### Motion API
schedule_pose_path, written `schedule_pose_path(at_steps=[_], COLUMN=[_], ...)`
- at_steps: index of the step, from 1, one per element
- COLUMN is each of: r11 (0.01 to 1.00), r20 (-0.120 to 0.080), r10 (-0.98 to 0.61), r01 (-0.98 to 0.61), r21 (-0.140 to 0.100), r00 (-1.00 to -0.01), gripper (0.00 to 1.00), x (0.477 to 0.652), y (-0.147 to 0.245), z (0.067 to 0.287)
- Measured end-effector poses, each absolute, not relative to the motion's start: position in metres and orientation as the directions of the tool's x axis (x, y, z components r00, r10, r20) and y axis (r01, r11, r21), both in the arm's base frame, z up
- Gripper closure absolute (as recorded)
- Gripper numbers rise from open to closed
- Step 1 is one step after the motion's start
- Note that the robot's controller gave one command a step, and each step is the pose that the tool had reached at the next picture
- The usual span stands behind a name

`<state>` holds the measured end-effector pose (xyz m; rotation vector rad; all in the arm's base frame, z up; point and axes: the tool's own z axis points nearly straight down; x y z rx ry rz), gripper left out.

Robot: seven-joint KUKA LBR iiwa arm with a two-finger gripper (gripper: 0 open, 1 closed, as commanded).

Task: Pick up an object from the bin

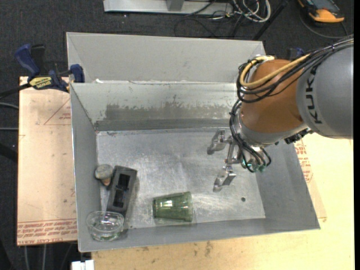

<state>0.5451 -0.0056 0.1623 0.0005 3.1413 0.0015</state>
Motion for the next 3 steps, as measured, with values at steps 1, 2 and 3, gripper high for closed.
schedule_pose_path(at_steps=[1, 2, 3], r11=[1.0, 0.998, 0.996], r20=[-0.005, -0.001, 0.001], r10=[-0.03, 0.059, 0.091], r01=[-0.03, 0.059, 0.091], r21=[-0.001, 0.002, 0.0], r00=[-1.0, -0.998, -0.996], gripper=[0.0, 0.0, 0.0], x=[0.519, 0.523, 0.513], y=[0.027, 0.052, 0.069], z=[0.137, 0.098, 0.081])
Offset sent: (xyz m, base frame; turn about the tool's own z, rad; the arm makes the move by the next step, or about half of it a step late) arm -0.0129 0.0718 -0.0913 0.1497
